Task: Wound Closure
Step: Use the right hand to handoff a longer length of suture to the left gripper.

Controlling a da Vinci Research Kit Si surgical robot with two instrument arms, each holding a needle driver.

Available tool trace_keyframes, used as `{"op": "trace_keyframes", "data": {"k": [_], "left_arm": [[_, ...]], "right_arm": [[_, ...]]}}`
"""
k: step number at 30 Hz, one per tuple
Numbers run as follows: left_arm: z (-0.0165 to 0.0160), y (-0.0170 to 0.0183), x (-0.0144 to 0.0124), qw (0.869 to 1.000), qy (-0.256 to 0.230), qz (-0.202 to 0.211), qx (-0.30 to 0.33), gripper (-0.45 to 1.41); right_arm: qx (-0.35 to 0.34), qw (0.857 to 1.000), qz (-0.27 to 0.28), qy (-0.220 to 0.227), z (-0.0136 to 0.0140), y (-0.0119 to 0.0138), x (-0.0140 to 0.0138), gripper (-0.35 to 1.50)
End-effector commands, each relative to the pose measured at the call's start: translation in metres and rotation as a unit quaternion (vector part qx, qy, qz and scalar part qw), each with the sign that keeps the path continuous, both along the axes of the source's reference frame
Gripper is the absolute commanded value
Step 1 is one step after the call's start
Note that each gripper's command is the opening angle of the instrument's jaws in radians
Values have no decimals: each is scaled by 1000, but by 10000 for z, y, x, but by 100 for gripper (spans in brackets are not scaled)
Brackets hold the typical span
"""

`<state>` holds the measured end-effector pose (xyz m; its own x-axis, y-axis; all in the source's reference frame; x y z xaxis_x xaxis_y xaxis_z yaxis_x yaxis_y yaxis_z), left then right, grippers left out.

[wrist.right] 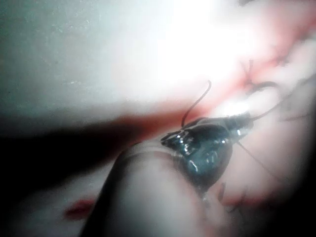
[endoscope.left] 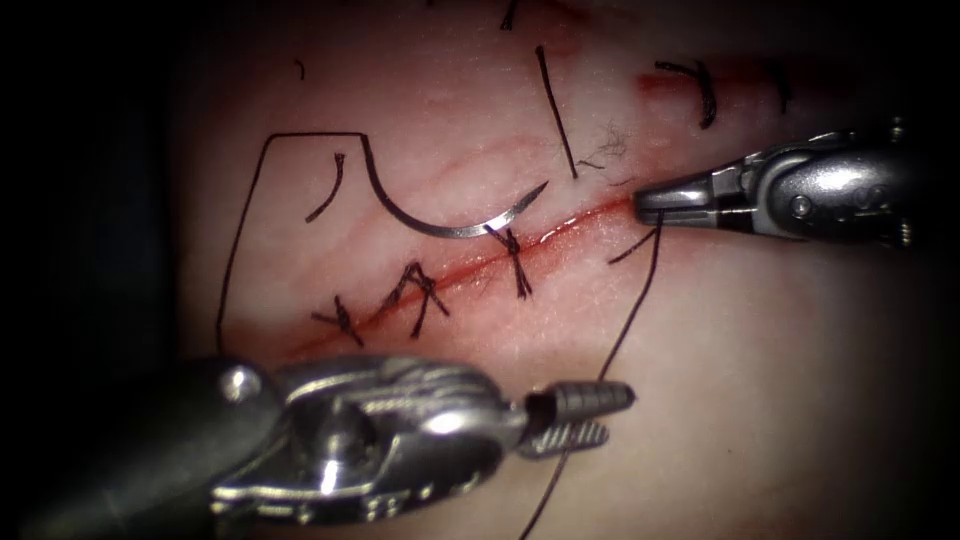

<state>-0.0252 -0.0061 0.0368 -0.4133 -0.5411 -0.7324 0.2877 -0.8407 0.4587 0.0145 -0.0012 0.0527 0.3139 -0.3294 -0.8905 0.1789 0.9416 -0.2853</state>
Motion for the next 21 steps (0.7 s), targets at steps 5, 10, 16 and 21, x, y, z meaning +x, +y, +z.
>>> {"op": "trace_keyframes", "data": {"k": [5,10,16,21], "left_arm": [[3,4,-5,1000,-4,4,-4,-35],[4,5,2,1000,-9,10,-3,-35],[5,12,15,1000,-6,-13,-19,-35],[5,26,28,999,3,-44,-29,-35]], "right_arm": [[1,1000,2,0,3,5,7,-35],[3,1000,3,2,2,4,7,-35],[9,1000,5,1,1,2,8,-35],[31,999,13,2,-2,-2,9,-35]]}}
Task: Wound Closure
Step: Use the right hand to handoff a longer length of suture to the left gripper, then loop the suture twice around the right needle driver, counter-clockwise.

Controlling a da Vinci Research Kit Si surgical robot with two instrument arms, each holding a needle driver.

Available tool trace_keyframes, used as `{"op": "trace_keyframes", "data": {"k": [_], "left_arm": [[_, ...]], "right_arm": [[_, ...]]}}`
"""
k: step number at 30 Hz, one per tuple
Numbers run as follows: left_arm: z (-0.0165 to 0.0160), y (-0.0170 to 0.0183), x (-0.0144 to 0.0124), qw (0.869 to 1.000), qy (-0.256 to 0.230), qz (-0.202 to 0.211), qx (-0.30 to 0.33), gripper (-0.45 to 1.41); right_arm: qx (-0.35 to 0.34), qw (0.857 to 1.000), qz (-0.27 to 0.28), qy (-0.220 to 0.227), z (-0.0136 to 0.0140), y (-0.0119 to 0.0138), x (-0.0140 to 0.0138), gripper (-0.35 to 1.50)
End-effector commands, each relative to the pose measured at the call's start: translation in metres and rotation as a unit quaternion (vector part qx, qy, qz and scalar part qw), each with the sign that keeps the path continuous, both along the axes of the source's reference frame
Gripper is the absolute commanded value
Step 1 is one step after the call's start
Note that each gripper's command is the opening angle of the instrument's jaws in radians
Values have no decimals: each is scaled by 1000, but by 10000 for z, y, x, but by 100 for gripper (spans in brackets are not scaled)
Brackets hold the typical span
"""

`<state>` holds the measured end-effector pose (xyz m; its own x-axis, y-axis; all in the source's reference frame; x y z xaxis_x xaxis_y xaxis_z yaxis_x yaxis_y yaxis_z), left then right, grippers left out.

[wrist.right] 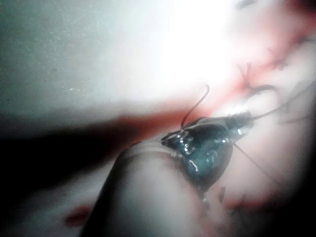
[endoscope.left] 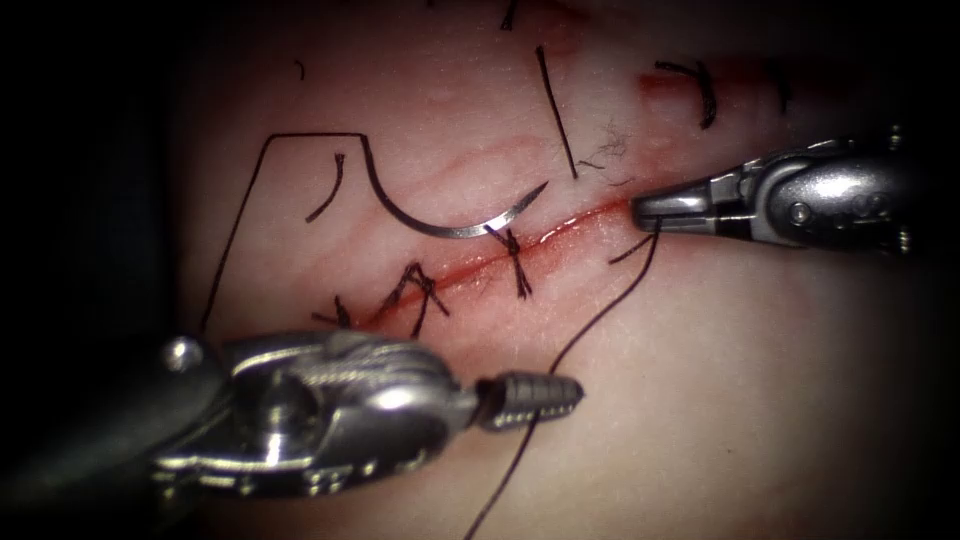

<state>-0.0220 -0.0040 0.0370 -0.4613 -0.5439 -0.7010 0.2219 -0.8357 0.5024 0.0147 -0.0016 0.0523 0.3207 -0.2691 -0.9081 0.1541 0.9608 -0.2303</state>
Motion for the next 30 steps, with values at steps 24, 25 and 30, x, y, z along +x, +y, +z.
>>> {"op": "trace_keyframes", "data": {"k": [24,25,30], "left_arm": [[-16,0,75,996,50,-57,-53,-35],[-18,-1,75,995,51,-55,-58,-35],[-27,-8,72,991,67,-28,-114,-35]], "right_arm": [[138,986,65,71,-51,30,-36,-35],[139,986,67,68,-52,35,-34,-35],[157,983,30,93,-50,56,-4,-35]]}}
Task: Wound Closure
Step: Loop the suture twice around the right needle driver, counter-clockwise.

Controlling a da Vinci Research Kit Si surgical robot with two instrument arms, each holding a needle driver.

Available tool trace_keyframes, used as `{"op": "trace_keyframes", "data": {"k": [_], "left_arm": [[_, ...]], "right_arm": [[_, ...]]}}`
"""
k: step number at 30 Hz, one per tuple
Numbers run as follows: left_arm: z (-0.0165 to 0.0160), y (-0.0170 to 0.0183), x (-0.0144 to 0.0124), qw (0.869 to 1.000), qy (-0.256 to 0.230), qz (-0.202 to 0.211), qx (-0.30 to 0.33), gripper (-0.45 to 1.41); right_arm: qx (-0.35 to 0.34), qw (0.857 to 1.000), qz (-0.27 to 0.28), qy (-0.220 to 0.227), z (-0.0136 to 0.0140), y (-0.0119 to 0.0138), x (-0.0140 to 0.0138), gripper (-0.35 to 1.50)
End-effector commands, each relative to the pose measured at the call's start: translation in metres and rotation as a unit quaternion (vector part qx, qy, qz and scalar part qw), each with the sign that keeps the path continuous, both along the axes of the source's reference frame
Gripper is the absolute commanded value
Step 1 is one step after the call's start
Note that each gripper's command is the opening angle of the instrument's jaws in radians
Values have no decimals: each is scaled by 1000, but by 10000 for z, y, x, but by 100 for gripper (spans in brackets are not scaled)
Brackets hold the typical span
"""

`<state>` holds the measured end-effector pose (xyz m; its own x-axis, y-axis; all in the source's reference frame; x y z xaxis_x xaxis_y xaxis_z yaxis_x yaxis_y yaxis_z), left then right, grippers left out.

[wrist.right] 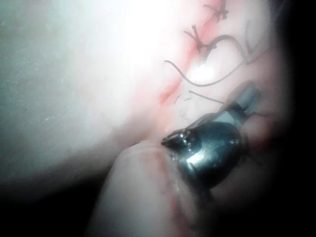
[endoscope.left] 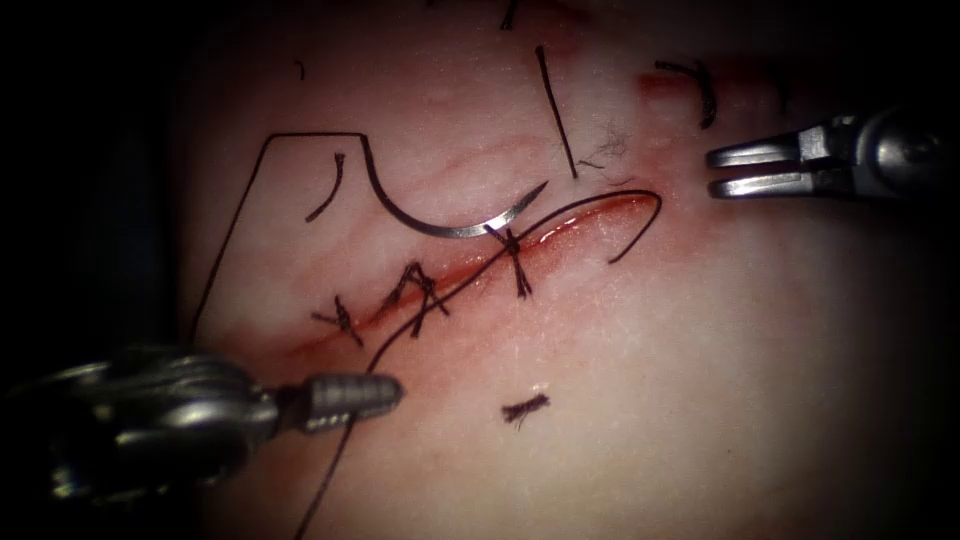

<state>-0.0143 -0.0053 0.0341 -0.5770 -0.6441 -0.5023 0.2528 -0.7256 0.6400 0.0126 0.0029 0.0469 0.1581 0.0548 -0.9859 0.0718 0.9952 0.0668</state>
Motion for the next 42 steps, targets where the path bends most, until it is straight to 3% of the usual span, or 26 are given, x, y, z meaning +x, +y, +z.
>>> {"op": "trace_keyframes", "data": {"k": [1,8,13,16,21,26,28,30,34,42], "left_arm": [[2,4,-6,1000,3,4,-11,-35],[-1,3,-6,998,2,37,-41,-35],[-10,10,-7,998,-1,51,-46,-35],[-17,20,-9,998,-15,41,-47,-35],[-22,43,-15,998,-39,17,-53,-35],[-7,58,-18,997,-42,12,-57,-35],[23,67,-21,998,-44,-10,-40,-35],[27,69,-22,998,-44,-11,-39,-35],[66,77,-36,999,-38,-25,-25,-35],[99,67,-58,1000,-21,-1,-10,-35]], "right_arm": [[-2,1000,-8,9,6,13,22,-35],[32,997,-64,21,47,26,63,-35],[57,993,-96,31,87,16,76,-35],[68,991,-107,36,98,6,80,-35],[81,989,-107,59,94,-1,84,-35],[105,986,-96,85,92,-5,84,-35],[119,984,-87,103,90,-7,85,-35],[125,983,-85,107,90,-7,85,-35],[148,978,-79,122,88,-11,86,-35],[185,968,-32,165,80,-6,87,-35]]}}
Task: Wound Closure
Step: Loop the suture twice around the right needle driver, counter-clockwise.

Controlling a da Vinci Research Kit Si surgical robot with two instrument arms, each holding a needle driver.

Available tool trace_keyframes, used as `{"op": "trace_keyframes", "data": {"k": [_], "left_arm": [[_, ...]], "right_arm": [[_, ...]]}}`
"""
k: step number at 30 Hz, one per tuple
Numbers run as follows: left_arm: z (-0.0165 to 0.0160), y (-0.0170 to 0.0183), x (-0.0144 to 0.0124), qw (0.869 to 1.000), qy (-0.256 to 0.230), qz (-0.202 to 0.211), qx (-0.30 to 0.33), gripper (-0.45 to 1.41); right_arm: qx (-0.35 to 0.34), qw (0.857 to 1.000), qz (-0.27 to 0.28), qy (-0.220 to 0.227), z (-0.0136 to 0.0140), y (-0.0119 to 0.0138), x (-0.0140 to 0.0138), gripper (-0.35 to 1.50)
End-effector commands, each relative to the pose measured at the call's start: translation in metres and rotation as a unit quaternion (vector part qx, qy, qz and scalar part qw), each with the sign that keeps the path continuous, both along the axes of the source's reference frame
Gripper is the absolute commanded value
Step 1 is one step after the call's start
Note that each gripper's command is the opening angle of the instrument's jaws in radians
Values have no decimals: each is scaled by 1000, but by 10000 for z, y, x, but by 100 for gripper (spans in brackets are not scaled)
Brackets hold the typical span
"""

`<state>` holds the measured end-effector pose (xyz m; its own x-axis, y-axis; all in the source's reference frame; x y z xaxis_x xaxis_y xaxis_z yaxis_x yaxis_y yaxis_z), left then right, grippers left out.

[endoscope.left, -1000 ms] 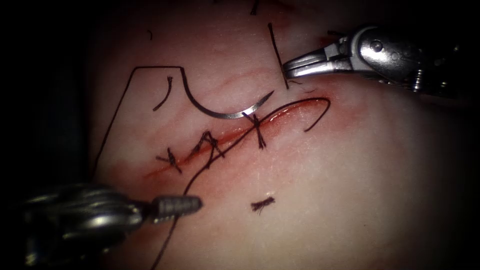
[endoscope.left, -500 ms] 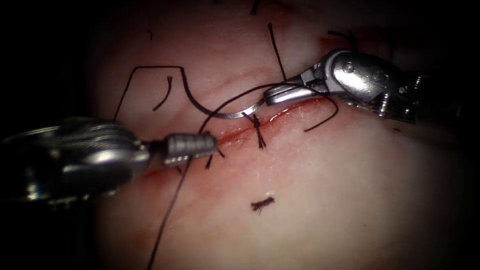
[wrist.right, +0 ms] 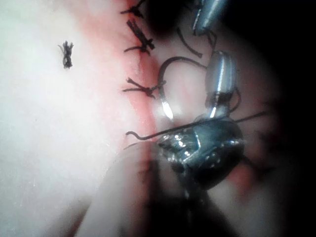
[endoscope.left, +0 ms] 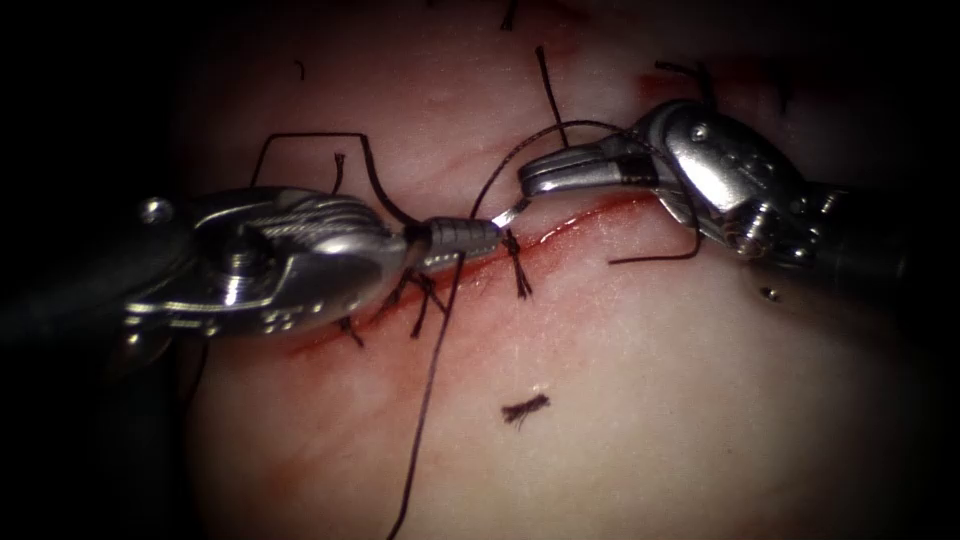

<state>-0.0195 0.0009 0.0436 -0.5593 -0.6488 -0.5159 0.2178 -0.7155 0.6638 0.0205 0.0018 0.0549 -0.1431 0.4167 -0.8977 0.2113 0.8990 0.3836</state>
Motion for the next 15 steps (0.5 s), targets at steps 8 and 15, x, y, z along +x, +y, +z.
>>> {"op": "trace_keyframes", "data": {"k": [8,15], "left_arm": [[24,-1,-17,1000,11,14,12,-35],[25,1,-30,1000,7,16,14,-35]], "right_arm": [[24,999,24,22,-15,8,13,-35],[30,998,56,1,-19,-3,33,39]]}}
